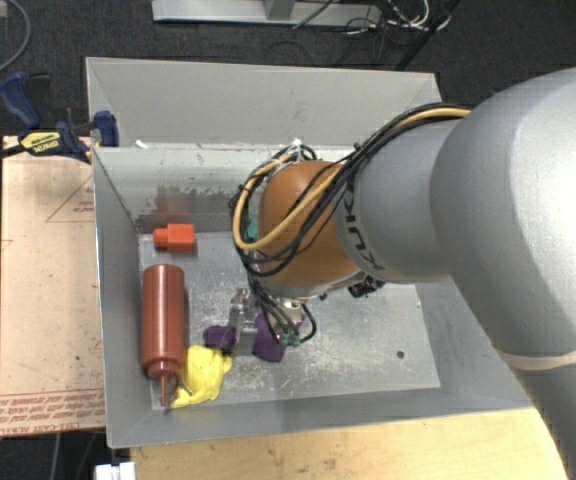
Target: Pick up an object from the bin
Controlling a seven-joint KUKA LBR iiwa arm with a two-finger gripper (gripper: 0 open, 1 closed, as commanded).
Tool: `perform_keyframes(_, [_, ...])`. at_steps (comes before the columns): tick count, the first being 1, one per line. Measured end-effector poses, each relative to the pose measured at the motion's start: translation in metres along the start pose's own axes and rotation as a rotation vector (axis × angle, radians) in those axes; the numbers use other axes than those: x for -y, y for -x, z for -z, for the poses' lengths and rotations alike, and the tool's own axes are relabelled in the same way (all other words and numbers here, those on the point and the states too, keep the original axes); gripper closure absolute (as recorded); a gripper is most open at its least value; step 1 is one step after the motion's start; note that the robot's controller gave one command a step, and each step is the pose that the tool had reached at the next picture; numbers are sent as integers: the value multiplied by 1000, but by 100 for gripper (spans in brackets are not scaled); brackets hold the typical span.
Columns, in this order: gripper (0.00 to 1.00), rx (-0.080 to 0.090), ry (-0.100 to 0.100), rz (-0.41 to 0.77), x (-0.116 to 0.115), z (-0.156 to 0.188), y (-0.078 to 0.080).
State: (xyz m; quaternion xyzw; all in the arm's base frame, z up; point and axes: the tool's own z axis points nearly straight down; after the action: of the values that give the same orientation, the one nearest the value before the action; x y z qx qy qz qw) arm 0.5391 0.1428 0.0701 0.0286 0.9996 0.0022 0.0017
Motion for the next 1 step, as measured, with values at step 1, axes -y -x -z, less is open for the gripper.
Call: perform_keyframes(1, [100,0,0,-1,0,1,0])
